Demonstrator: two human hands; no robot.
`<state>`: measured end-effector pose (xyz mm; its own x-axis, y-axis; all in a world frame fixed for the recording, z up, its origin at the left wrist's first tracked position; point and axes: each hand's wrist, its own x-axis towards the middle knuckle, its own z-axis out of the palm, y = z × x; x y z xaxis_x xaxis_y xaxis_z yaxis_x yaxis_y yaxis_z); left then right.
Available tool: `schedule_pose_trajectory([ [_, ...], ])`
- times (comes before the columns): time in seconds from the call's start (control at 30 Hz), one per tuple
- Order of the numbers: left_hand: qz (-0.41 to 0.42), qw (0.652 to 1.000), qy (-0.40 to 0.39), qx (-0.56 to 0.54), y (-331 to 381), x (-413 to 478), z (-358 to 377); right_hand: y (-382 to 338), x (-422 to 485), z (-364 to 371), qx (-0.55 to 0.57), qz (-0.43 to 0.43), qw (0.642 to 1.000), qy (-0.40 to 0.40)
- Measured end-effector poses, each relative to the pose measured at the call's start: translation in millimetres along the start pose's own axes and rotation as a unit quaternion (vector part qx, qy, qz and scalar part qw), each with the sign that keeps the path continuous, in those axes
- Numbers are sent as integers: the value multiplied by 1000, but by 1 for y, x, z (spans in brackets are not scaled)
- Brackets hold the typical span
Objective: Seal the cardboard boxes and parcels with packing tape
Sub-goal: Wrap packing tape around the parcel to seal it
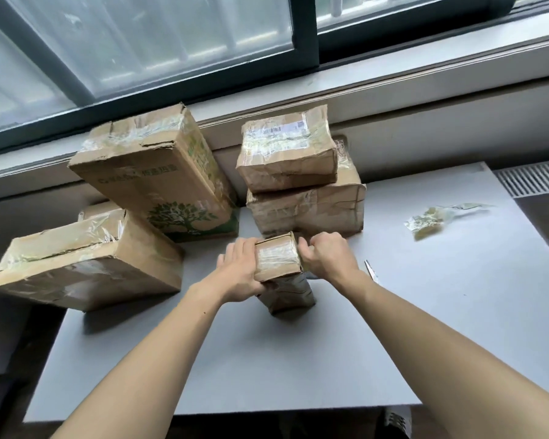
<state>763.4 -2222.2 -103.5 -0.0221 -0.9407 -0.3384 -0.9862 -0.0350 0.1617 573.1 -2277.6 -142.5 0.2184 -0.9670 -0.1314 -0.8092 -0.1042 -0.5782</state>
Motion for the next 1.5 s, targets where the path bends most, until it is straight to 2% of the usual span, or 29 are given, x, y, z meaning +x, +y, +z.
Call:
schedule_pose_trajectory([
  [0.2, -18, 997, -21, 73, 12, 4, -11, 6, 0, 8, -3, -6, 1000, 4],
  [0.4, 69, 993, -9, 97, 63, 20, -12, 3, 0, -2, -14, -16, 999, -42],
  [0.5, 73, 992, 16, 101, 71, 24, -13, 14, 0, -9, 52, 34, 996, -59],
  [0.63, 80, 996, 27, -5, 56, 19, -26, 15, 7, -44, 179, 62, 981, -32],
  [0.8, 80, 978, 6, -191, 22, 2, -25, -2, 13, -77, 298, 4, 946, -123],
  [0.9, 57, 966, -36, -250, 8, -13, -6, -13, 5, -74, 307, -25, 940, -148],
  [1.0, 48, 956, -45, -284, -1, -22, 17, -25, -5, -55, 266, -61, 952, -139],
  [1.17, 22, 964, -54, -260, -20, -27, 46, -25, -17, -15, 232, -61, 962, -133],
  [1.3, -9, 990, -47, -136, -20, -22, 55, -30, -23, 4, 240, -50, 961, -131],
  [1.5, 19, 991, 3, -136, -15, -11, 62, -32, -25, 15, 308, -5, 946, -98],
])
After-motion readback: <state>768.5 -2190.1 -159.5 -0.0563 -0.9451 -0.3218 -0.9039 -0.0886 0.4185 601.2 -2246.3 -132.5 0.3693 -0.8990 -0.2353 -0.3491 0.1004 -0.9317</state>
